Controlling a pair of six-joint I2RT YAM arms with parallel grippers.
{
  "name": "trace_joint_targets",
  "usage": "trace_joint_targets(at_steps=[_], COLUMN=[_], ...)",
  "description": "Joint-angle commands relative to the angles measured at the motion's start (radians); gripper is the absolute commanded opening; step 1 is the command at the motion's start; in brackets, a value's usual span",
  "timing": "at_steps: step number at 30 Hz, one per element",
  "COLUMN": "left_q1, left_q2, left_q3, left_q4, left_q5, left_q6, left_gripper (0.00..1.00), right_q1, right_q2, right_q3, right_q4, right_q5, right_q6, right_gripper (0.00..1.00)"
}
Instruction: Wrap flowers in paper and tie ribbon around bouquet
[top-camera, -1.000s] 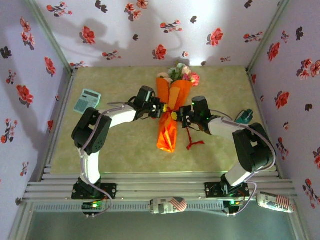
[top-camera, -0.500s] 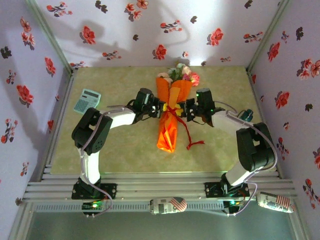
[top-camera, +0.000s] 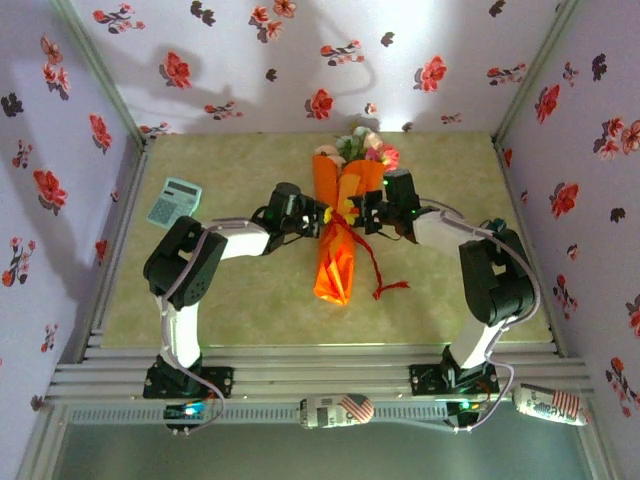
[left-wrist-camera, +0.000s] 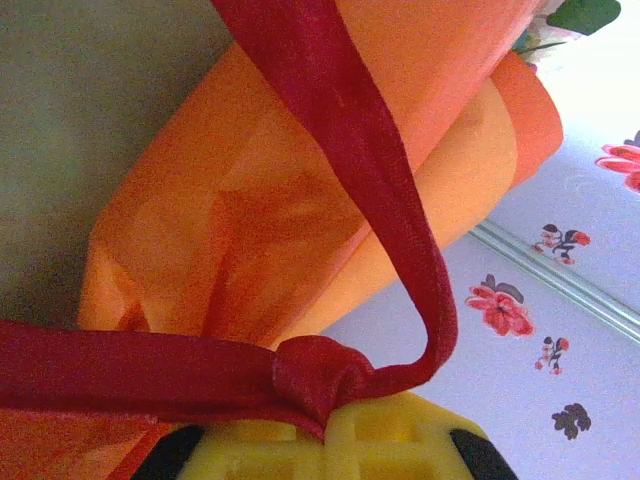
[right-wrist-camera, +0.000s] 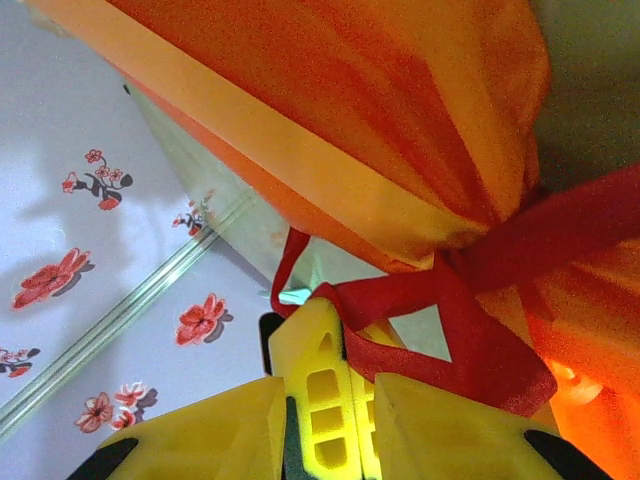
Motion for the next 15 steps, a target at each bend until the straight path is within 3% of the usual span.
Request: trace_joint_targets(at_steps=[1, 15], left_q1=[-0.005, -0.015], left_q2=[0.002, 0.007], left_q3=[-0.014, -0.026], left_q4=[0.067, 0.101], left_q5=[-0.025, -0.02], left_q6=[0.008, -0.013], left_gripper=[0.0, 0.0], right_q1=[0.024, 0.031], right_q2=[0.014, 0.033], right_q3=[-0.024, -0.057], right_q4=[0.08, 0.111], right_q5=[0.04, 0.09], right_q6=[0.108, 0.161], right_gripper=[0.31, 0.36])
